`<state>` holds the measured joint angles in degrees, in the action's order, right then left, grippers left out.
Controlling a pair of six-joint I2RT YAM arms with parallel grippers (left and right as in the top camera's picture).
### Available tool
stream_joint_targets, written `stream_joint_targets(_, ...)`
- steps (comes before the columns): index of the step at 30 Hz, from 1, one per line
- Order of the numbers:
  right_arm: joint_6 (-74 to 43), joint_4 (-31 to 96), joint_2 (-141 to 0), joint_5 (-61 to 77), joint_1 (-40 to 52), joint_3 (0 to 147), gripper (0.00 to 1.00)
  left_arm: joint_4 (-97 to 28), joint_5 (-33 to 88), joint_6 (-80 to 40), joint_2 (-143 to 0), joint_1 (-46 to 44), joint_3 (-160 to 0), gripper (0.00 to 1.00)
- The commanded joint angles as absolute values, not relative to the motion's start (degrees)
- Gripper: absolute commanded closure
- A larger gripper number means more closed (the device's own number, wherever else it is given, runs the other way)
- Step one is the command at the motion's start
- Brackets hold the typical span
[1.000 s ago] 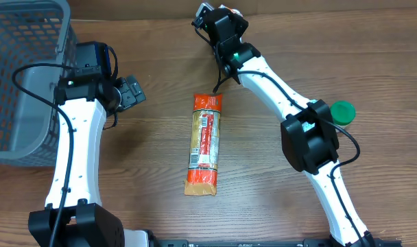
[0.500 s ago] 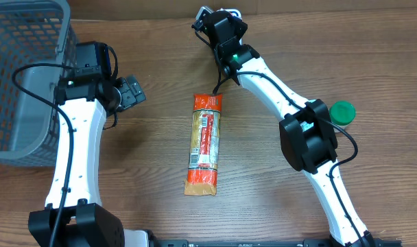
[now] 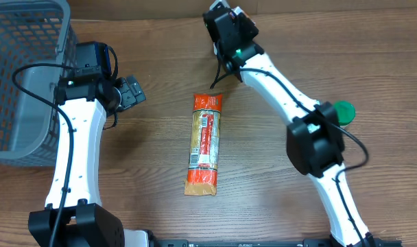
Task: Scan the item barcode
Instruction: 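Carry the orange box to the white scanner and hold it there, then move the orange box back and lower it beside the teal pack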
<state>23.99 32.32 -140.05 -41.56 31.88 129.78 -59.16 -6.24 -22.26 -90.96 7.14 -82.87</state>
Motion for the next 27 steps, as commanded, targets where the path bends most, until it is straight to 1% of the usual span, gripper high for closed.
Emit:
stream_joint_targets(1, 9.56, 40.42, -125.75, -40.14, 32.91, 130.63, 0.96, -59.16, -6.39, -21.63, -91.37, 7.11, -82.65, 0.0)
stream_joint_targets(4, 2.98, 52.27, -119.72, -34.46, 32.86, 130.63, 0.96, -59.16, -6.39, -21.63, -91.37, 7.11, -82.65, 0.0)
stream_joint_targets(9, -4.56, 70.43, -112.38, -26.35, 30.65, 130.63, 0.96, -59.16, -6.39, -21.61, -91.37, 7.11, -82.65, 0.0)
stream_joint_targets(15, -10.31, 87.99, -110.83, -17.32, 24.36, 130.02, 0.96, -59.16, -6.39, -21.63, -91.37, 7.11, -82.65, 0.0)
stream_joint_targets(20, -10.31, 91.24, -110.85, -14.68, 19.25, 122.63, 0.96, -59.16, -6.39, -21.61, -91.37, 7.11, -82.65, 0.0)
stream_joint_targets(27, -10.5, 87.39, -110.85, -14.61, 14.55, 107.37, 0.96, -59.16, -6.39, -21.61, -91.37, 7.11, -82.65, 0.0)
